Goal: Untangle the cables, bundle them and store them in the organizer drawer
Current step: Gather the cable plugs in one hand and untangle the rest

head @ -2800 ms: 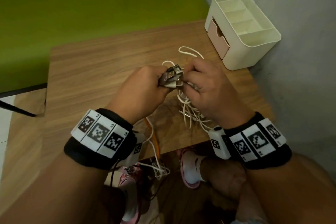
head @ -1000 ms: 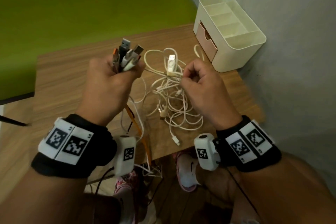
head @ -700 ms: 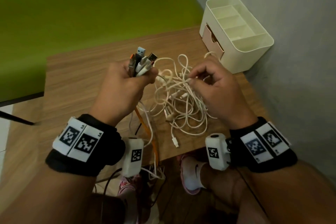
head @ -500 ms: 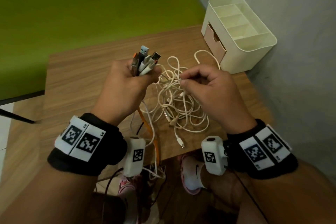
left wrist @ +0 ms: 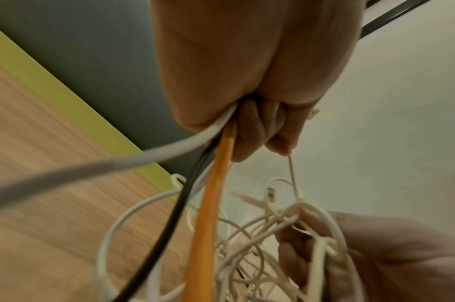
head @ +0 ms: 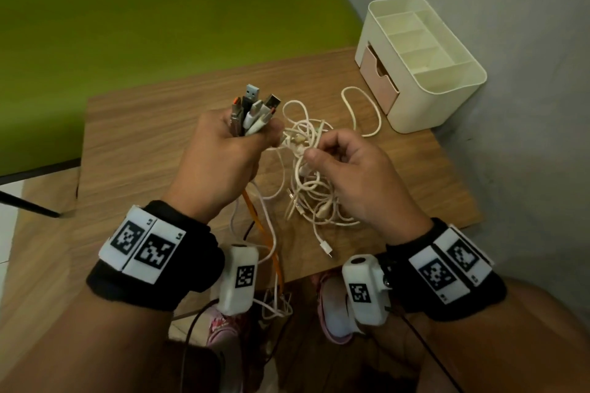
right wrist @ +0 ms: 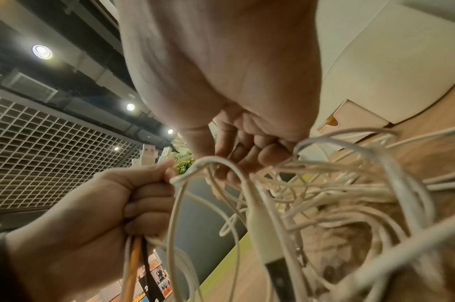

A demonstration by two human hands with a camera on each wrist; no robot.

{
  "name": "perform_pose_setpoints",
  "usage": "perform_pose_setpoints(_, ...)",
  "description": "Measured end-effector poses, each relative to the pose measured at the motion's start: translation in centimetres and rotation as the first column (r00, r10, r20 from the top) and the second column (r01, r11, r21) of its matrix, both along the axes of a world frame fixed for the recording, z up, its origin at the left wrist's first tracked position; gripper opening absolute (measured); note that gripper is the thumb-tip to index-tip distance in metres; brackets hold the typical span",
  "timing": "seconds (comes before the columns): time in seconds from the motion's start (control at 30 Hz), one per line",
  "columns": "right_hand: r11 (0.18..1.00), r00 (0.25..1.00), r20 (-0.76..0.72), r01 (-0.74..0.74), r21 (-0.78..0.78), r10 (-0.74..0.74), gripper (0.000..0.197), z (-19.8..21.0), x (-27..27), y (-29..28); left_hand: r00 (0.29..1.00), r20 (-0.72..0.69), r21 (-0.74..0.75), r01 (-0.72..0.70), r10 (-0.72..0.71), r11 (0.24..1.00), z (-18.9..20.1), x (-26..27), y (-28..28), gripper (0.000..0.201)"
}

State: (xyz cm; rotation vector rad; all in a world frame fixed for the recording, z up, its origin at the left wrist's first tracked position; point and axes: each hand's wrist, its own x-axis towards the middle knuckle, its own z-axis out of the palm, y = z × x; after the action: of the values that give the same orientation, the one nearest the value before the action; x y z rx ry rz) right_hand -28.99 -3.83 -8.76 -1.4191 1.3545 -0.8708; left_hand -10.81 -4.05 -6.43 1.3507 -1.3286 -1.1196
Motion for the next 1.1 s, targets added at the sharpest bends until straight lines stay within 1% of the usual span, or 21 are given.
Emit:
perform_pose_setpoints(0.1, 0.999, 0.997, 0.072, -0.029, 0.045, 0.026, 0.009, 0.7, -0.6, -0.3, 0.997, -0.05, 0.01, -0.062, 0.063, 0.998, -0.2, 0.9, -0.3, 0.023)
perform_pose_setpoints(0.17, 0.995, 0.987, 0.147, -0.072, 0.066, 0.062, 0.006, 1.0, -0.8, -0.4, 0.994, -0.07, 0.018, -0.083, 0.084, 0.996, -0.4, 1.3, -0.5, 0.023)
perform_pose_setpoints(0.2, 0.993, 0.976, 0.203, -0.093, 0.077, 0.076, 0.008, 1.1, -0.9, -0.5, 0.994, -0.073, 0.022, -0.084, 0.086, 0.996, -0.6, 1.4, -0.5, 0.024)
perform_pose_setpoints(0.27, 0.983, 0.951, 0.288, -0.15, 0.102, 0.115, 0.023, 1.3, -1.2, -0.6, 0.993, -0.08, 0.028, -0.084, 0.086, 0.996, -0.7, 1.6, -0.7, 0.025)
perform_pose_setpoints(0.33, 0.962, 0.944, 0.246, -0.25, 0.105, 0.218, 0.04, 1.5, -1.4, -0.5, 0.991, -0.09, 0.024, -0.093, 0.095, 0.995, -0.7, 1.6, -0.8, 0.025)
perform_pose_setpoints(0.37, 0.942, 0.937, 0.203, -0.313, 0.12, 0.285, 0.043, 1.6, -1.5, -0.4, 0.99, -0.096, 0.015, -0.102, 0.103, 0.995, -0.7, 1.6, -0.8, 0.024)
perform_pose_setpoints(0.43, 0.902, 0.919, 0.092, -0.395, 0.173, 0.384, 0.038, 1.8, -1.8, -0.3, 0.984, -0.121, -0.009, -0.133, 0.131, 0.991, -0.5, 1.8, -0.8, 0.023)
perform_pose_setpoints(0.5, 0.905, 0.915, -0.066, -0.38, 0.194, 0.398, 0.022, 1.8, -2.2, -0.5, 0.967, -0.171, -0.023, -0.193, 0.186, 0.981, -0.3, 2.4, -0.8, 0.022)
perform_pose_setpoints(0.57, 0.931, 0.904, -0.241, -0.316, 0.184, 0.354, 0.006, 1.7, -2.9, -1.1, 0.942, -0.235, -0.033, -0.253, 0.239, 0.967, -0.2, 3.2, -1.0, 0.025)
perform_pose_setpoints(0.6, 0.944, 0.898, -0.305, -0.271, 0.186, 0.318, 0.004, 1.5, -3.2, -1.4, 0.93, -0.262, -0.038, -0.276, 0.257, 0.96, -0.2, 3.5, -1.0, 0.026)
perform_pose_setpoints(0.67, 0.971, 0.898, -0.381, -0.165, 0.175, 0.221, 0.009, 1.0, -3.5, -1.9, 0.916, -0.299, -0.051, -0.294, 0.266, 0.955, -0.3, 3.4, -1.1, 0.029)
perform_pose_setpoints(0.8, 0.998, 0.884, -0.467, 0.049, 0.033, -0.027, 0.014, 0.2, -4.0, -2.6, 0.913, -0.329, -0.069, -0.277, 0.24, 0.958, 0.1, 3.2, -1.0, 0.032)
perform_pose_setpoints(0.87, 0.984, 0.881, -0.438, 0.162, -0.071, -0.177, 0.009, -0.1, -4.7, -2.9, 0.922, -0.314, -0.065, -0.257, 0.225, 0.964, 0.3, 3.9, -0.9, 0.031)
perform_pose_setpoints(0.9, 0.968, 0.887, -0.387, 0.214, -0.133, -0.25, 0.01, 0.0, -4.9, -2.9, 0.928, -0.304, -0.06, -0.246, 0.217, 0.967, 0.3, 4.2, -0.9, 0.031)
perform_pose_setpoints(0.97, 0.923, 0.901, -0.26, 0.282, -0.261, -0.348, 0.021, 0.5, -4.6, -2.7, 0.939, -0.276, -0.05, -0.229, 0.207, 0.972, 0.2, 4.2, -0.7, 0.03)
perform_pose_setpoints(1.0, 0.906, 0.909, -0.217, 0.277, -0.321, -0.355, 0.022, 0.8, -4.2, -2.4, 0.944, -0.261, -0.044, -0.221, 0.202, 0.974, 0.1, 4.0, -0.6, 0.03)
perform_pose_setpoints(1.03, 0.897, 0.924, -0.199, 0.237, -0.372, -0.326, 0.018, 1.0, -3.6, -2.1, 0.948, -0.251, -0.038, -0.212, 0.196, 0.976, 0.0, 3.8, -0.6, 0.03)
perform_pose_setpoints(1.1, 0.907, 0.955, -0.227, 0.084, -0.413, -0.191, 0.007, 1.3, -2.3, -1.2, 0.954, -0.244, -0.028, -0.188, 0.176, 0.982, -0.1, 3.2, -0.6, 0.03)
